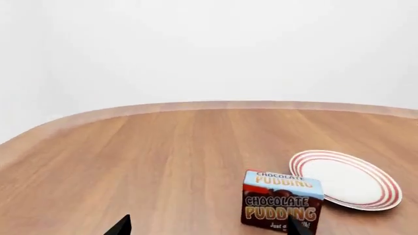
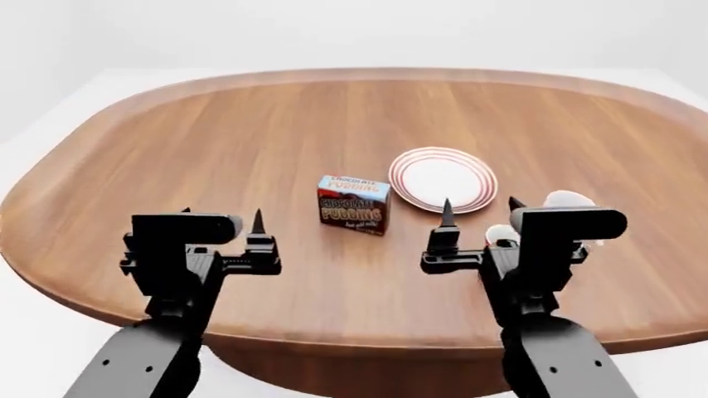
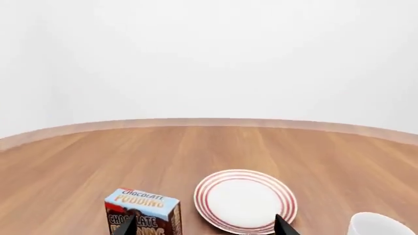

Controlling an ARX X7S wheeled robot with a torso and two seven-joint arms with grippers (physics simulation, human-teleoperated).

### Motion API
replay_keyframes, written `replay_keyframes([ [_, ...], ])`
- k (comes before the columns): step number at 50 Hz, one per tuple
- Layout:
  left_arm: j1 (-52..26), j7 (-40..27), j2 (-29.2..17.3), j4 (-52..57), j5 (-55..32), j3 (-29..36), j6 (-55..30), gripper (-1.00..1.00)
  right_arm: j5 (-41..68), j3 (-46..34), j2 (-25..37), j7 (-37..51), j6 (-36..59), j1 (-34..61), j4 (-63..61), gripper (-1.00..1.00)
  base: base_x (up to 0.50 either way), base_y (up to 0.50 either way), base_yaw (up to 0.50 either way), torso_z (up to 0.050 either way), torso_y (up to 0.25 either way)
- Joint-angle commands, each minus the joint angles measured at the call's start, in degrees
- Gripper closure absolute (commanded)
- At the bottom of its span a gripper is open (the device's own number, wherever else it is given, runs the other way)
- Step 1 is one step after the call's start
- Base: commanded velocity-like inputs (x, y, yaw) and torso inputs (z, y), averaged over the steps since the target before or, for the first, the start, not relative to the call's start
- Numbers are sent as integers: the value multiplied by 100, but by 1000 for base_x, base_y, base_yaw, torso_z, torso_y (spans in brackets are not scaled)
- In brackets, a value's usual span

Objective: Put the chocolate pudding to the right of the plate.

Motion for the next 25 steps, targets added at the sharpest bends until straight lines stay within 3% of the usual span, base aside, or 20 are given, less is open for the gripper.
replay_keyframes([
  [1,-831,-48,-159,650,-324,-96,-1298,-100,392,238,176,-14,1480,881,-674,-100,500,0,0,0,0],
  [8,-846,-61,-185,610,-323,-98,-1218,-100,421,221,152,13,1447,903,-633,-100,401,-311,0,0,0],
  [25,-877,-132,-237,626,-338,-49,-1231,-100,417,106,204,61,1318,852,-612,-100,500,-63,0,0,0],
])
